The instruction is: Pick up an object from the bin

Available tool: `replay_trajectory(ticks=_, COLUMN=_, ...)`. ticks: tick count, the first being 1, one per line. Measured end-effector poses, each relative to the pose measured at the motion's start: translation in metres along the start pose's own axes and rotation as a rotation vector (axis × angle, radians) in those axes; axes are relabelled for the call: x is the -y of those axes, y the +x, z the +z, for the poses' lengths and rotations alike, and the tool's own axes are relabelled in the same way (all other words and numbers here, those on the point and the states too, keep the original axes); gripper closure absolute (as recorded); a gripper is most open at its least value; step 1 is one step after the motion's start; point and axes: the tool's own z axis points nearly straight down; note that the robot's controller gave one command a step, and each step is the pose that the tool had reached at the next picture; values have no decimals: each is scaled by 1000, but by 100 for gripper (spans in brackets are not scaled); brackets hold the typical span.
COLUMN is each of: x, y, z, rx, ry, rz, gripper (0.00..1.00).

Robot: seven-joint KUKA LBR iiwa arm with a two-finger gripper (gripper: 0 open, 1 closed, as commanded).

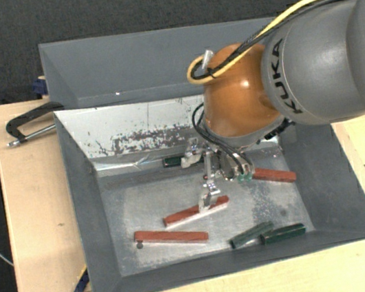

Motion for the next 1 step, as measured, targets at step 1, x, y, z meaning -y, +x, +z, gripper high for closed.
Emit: replay_trajectory(ticks=1, x=-3, y=4, z=18, rx=-3, ry=-1, rz=-39, gripper=0)
